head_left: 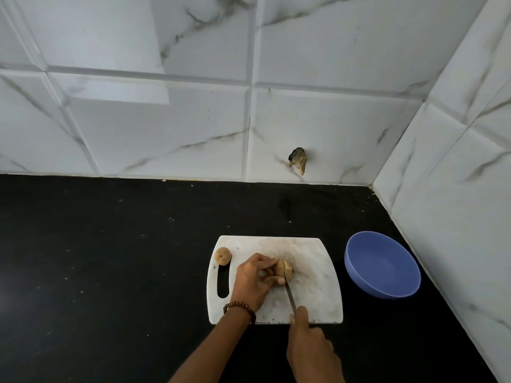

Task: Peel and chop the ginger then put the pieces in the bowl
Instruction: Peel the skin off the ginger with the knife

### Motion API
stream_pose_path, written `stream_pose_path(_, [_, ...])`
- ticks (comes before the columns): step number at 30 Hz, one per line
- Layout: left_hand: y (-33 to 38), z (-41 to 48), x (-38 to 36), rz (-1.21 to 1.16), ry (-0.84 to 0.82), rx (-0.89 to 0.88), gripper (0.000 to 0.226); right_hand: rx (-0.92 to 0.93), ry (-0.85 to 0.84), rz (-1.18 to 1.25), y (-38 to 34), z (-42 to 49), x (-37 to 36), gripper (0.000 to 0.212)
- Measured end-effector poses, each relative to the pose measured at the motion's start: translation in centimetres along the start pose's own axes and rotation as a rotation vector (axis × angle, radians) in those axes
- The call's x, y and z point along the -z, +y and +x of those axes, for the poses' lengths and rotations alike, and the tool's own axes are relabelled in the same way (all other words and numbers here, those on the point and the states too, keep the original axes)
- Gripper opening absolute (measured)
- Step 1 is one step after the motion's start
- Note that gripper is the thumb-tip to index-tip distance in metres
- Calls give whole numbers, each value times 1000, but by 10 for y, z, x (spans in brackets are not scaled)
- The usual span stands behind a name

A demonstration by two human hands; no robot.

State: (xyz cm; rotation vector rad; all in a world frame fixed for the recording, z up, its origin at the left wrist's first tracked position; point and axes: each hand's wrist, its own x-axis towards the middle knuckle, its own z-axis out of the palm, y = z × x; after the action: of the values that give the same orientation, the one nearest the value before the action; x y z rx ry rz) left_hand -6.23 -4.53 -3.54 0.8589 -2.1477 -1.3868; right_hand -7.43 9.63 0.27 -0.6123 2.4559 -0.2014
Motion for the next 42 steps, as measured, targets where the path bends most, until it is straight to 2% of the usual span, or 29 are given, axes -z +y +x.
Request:
stream_pose_path(8, [-1,3,0,42,-10,-15,23,-72,-55,-89,-1,-7,3,40])
stream_pose_path(11, [0,3,1,30,-15,-7,22,-117,-94,-42,-1,-10,8,38])
stream_pose_path(16, [3,4,2,11,-44,25,27,-127,-124,-50,-4,-17,16,39])
stream_pose_path(23, [2,6,0,83,-56,29,38,-93,-157,-36,2,-21,30,35])
stream_pose_path(29, [0,8,-1,158,-72,19,42,-142,-199,-50,1,-16,32,35])
stream_pose_path(42, [5,9,3,214,-69,-8,45,-13,-166,-14,11,-30,47,28])
